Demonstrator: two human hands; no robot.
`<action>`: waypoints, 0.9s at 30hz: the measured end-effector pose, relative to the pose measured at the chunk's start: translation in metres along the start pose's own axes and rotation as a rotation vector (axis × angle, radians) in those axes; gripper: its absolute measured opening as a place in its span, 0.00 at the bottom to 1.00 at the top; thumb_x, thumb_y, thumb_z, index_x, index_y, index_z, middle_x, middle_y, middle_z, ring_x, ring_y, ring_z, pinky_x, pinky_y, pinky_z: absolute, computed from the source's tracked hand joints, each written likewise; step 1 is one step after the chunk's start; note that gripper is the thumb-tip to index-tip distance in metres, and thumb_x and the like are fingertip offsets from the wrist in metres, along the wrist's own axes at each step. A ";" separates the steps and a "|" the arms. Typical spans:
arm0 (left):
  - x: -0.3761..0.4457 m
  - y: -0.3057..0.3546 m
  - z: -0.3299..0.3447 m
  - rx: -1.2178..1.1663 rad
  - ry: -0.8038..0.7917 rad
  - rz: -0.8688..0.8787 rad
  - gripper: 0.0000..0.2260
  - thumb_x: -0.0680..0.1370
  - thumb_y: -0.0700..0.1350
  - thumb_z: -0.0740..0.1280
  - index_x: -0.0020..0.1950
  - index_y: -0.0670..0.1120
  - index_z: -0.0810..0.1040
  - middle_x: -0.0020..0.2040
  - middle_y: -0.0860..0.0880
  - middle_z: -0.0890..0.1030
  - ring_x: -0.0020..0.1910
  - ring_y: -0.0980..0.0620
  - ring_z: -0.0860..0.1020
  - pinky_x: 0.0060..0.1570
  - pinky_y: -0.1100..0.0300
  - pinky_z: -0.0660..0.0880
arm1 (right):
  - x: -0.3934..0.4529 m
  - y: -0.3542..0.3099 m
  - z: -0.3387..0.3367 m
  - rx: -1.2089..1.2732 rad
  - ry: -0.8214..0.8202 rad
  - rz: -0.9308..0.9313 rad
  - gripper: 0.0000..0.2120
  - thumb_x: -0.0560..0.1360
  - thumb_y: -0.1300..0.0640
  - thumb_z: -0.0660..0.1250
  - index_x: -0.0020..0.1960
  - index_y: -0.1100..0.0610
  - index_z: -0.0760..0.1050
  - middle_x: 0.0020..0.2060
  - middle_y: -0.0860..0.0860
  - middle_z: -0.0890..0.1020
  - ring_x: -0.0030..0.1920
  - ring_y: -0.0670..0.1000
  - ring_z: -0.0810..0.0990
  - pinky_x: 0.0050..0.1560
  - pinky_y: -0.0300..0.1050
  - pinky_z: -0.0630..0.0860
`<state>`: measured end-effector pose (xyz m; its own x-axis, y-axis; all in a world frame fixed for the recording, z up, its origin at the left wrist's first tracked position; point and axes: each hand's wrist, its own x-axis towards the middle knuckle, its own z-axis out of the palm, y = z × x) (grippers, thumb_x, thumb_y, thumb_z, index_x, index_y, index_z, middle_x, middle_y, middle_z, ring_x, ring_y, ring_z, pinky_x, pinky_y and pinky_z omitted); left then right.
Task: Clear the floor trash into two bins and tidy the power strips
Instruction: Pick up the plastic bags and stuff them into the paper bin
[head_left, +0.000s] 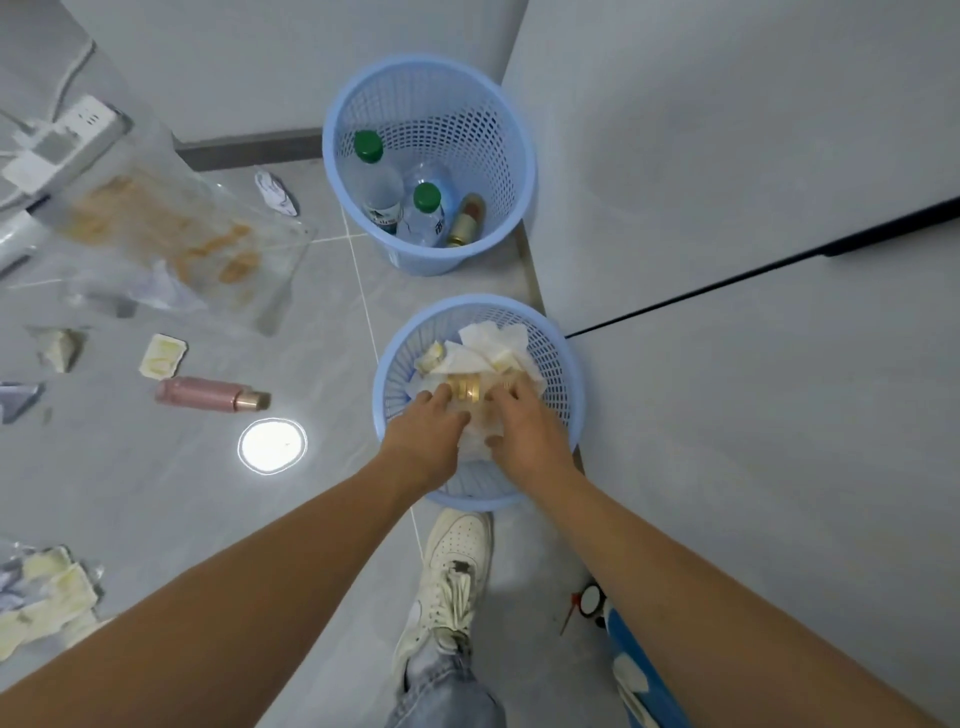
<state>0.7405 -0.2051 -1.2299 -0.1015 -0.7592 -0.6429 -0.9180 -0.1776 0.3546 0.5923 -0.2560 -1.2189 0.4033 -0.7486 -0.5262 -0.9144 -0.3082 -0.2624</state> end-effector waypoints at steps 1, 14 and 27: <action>0.002 0.000 0.001 0.020 -0.037 -0.008 0.21 0.78 0.45 0.68 0.71 0.51 0.73 0.70 0.46 0.67 0.67 0.45 0.68 0.58 0.48 0.78 | 0.002 0.000 0.001 -0.014 -0.050 0.017 0.19 0.75 0.61 0.73 0.63 0.54 0.74 0.67 0.52 0.70 0.54 0.57 0.79 0.49 0.51 0.78; 0.048 0.003 0.033 0.022 -0.276 -0.159 0.32 0.83 0.48 0.62 0.83 0.44 0.52 0.83 0.39 0.42 0.82 0.39 0.44 0.74 0.40 0.65 | 0.050 0.001 0.040 0.008 -0.456 0.018 0.22 0.82 0.58 0.61 0.76 0.53 0.66 0.74 0.58 0.67 0.73 0.61 0.66 0.73 0.55 0.63; -0.081 -0.003 -0.066 -0.242 0.128 0.064 0.23 0.79 0.44 0.65 0.74 0.42 0.69 0.71 0.43 0.69 0.69 0.43 0.69 0.61 0.48 0.73 | -0.040 -0.075 -0.054 0.175 0.156 -0.123 0.21 0.73 0.70 0.68 0.65 0.60 0.80 0.63 0.57 0.80 0.64 0.58 0.78 0.63 0.49 0.72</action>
<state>0.7764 -0.1846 -1.1341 -0.0929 -0.8441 -0.5280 -0.7914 -0.2592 0.5536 0.6429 -0.2351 -1.1343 0.4888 -0.7974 -0.3539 -0.8334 -0.3069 -0.4596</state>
